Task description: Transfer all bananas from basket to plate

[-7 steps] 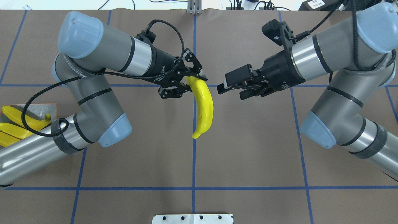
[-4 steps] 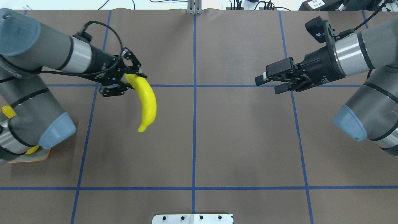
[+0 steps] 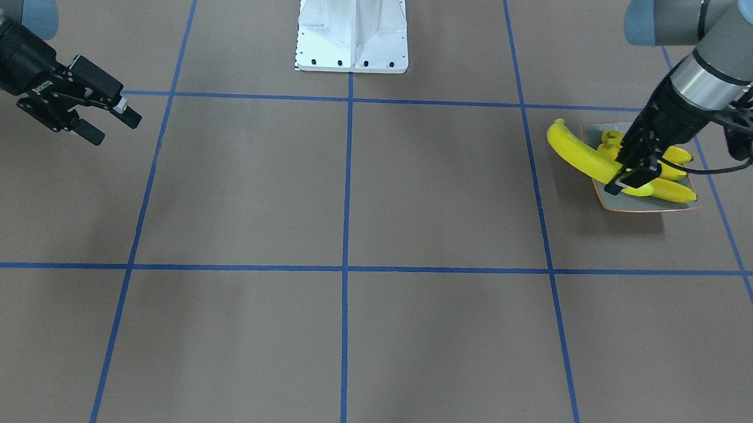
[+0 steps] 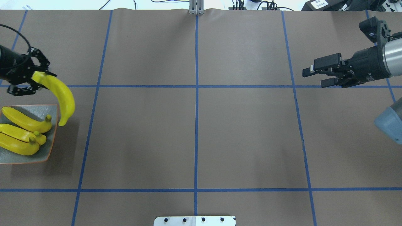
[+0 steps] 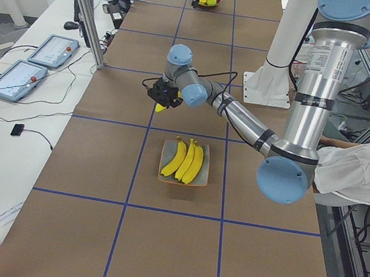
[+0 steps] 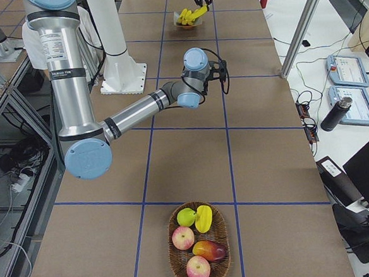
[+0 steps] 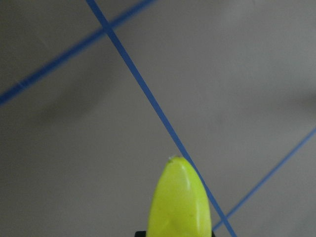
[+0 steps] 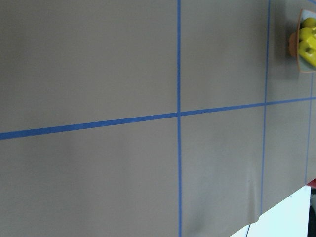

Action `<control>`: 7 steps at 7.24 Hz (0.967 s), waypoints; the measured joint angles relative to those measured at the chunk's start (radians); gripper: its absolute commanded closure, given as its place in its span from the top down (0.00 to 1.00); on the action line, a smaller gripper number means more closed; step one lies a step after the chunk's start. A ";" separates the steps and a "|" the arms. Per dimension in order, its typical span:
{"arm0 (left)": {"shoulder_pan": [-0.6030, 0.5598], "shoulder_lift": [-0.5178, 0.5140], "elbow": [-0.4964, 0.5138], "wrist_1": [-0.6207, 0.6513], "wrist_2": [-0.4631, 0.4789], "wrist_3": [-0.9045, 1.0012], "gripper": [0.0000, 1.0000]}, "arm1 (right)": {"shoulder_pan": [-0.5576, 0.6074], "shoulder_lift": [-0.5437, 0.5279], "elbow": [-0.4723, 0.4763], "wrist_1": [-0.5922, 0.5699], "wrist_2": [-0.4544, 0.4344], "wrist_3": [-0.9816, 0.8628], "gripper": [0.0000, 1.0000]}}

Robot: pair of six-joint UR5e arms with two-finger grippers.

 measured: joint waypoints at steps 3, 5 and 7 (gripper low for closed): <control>-0.063 0.083 0.032 0.183 0.029 0.030 0.00 | 0.004 -0.048 -0.024 0.000 -0.044 -0.036 1.00; -0.073 0.079 0.053 0.245 0.040 -0.036 0.00 | 0.004 -0.069 -0.025 0.001 -0.074 -0.060 1.00; -0.081 0.076 0.070 0.268 0.043 -0.139 0.00 | 0.004 -0.081 -0.024 0.001 -0.097 -0.087 1.00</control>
